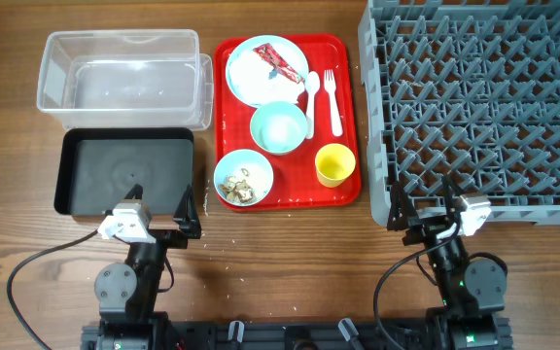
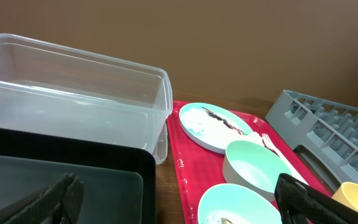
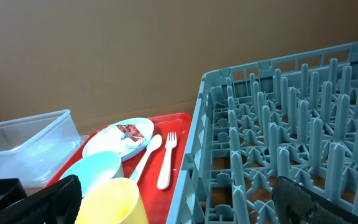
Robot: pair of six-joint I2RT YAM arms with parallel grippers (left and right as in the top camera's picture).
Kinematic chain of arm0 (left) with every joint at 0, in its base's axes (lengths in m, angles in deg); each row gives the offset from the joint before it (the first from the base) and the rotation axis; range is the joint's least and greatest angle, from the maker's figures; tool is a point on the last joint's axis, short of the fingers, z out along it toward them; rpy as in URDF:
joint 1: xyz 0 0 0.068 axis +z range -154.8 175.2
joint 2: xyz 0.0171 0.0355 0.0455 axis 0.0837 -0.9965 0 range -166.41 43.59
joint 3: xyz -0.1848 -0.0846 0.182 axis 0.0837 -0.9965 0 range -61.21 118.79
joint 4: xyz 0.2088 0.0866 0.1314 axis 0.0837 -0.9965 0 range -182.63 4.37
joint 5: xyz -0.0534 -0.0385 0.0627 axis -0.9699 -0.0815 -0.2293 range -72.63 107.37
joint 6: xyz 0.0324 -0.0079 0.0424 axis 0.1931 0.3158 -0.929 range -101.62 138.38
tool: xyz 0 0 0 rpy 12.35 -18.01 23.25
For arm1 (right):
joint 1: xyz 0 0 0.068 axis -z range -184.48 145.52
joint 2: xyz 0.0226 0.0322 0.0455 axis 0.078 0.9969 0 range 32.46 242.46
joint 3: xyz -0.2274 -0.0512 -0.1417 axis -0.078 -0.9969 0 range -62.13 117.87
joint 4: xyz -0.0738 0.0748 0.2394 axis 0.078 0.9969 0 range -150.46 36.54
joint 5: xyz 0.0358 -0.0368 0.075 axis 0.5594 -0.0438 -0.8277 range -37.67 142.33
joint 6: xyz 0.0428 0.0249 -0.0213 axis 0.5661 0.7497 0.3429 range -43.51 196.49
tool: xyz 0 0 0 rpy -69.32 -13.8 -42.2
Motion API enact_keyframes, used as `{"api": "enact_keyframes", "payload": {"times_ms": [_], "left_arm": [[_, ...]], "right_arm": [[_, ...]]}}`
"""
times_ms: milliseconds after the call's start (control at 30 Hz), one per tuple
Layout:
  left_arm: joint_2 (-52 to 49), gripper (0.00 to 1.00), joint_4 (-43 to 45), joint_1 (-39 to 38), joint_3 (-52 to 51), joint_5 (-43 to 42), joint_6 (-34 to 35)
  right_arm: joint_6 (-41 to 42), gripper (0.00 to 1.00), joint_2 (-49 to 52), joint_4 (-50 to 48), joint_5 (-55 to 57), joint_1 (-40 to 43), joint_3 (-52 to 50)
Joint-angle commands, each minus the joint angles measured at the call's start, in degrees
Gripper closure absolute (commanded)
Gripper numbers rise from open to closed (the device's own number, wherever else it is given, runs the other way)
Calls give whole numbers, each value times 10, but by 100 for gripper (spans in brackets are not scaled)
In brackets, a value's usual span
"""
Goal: Sort waste into correct bins and load items into the dishwasher rack
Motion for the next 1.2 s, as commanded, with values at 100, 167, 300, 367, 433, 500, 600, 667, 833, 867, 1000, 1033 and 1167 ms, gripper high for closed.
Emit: {"api": "enact_keyframes", "payload": {"times_ms": [100,167,300,367,433,500,600,667,833,867,1000,1033,1167], "left_arm": [[6,0,-1,6,-4,4,3],[6,0,-1,6,-4,3,3],[6,0,-1,6,-4,3,3],[6,0,-1,6,-4,3,3],[6,0,-1,6,-4,3,3],[6,0,-1,6,-4,3,3],[6,0,-1,6,-4,3,3],[6,0,-1,6,-4,3,3],[6,0,-1,6,-4,3,3],[6,0,-1,6,-4,3,3],[6,0,-1,6,-4,3,3],[6,0,-1,6,-4,3,3],[6,0,2,6,-4,10,3]], "right_arm": [[2,0,2,-2,8,-3,-1],[2,0,2,-2,8,-3,-1],[3,0,2,-2,8,-3,-1],[3,0,2,-2,8,-3,-1],[3,0,2,-2,8,-3,-1],[3,0,2,-2,8,-3,-1],[3,0,2,-2,8,-3,-1],[-43,0,3,0,31,-3,0],[-78,0,3,0,42,-3,0],[-78,0,3,0,42,-3,0],[-78,0,3,-8,44,-3,0],[-77,0,3,-11,43,-3,0],[-58,0,4,1,42,-3,0]]}}
